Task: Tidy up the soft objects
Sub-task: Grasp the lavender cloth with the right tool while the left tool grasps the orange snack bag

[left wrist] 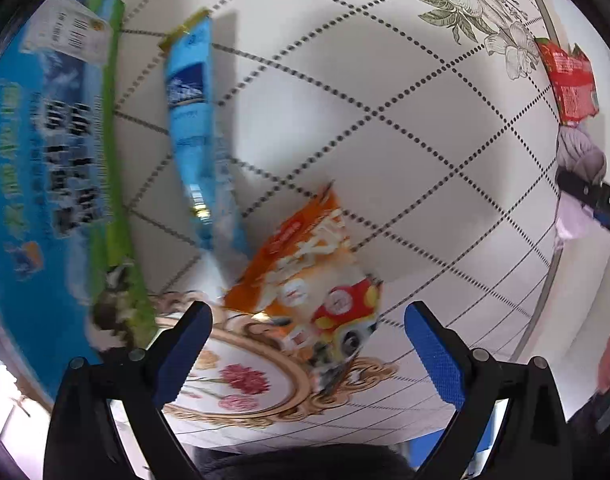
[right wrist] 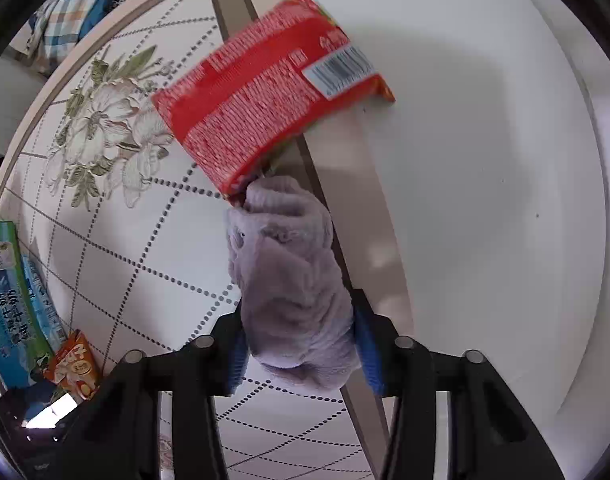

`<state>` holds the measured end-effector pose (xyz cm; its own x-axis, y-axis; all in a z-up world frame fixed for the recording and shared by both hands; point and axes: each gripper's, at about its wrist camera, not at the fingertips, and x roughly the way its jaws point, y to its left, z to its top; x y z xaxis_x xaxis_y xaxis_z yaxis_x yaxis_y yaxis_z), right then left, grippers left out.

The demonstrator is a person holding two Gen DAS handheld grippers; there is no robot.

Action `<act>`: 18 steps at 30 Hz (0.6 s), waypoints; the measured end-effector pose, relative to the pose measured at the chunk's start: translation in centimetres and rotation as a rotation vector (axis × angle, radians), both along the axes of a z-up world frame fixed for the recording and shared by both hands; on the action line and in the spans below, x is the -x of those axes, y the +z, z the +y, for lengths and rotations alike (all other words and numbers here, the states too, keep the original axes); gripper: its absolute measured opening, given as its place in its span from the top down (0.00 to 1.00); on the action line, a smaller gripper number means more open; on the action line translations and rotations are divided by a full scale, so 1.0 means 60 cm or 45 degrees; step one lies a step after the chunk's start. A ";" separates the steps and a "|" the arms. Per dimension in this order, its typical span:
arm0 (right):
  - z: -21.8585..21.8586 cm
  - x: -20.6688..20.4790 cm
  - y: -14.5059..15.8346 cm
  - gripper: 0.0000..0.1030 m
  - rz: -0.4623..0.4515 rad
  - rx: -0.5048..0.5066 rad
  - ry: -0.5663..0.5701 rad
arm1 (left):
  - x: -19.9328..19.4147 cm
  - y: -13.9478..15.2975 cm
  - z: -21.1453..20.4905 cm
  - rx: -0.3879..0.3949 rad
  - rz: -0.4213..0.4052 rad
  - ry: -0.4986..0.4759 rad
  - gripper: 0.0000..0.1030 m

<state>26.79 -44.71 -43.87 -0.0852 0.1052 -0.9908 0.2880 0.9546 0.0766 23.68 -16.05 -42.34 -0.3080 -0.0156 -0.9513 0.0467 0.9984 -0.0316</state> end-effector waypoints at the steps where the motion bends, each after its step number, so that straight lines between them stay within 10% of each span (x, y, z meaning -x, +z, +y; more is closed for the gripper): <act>1: 0.000 0.002 0.001 0.55 -0.011 0.007 -0.003 | 0.000 -0.006 -0.004 -0.015 -0.005 -0.001 0.04; 4: 0.009 0.018 0.004 0.57 -0.015 0.007 -0.003 | -0.001 -0.017 -0.022 -0.072 -0.041 -0.040 0.06; 9: 0.026 0.054 0.016 0.57 -0.029 0.004 -0.002 | 0.004 -0.026 -0.056 -0.133 -0.080 -0.108 0.51; 18: 0.083 0.119 0.084 0.57 -0.121 -0.055 -0.004 | 0.037 0.049 -0.059 -0.046 -0.226 -0.145 0.56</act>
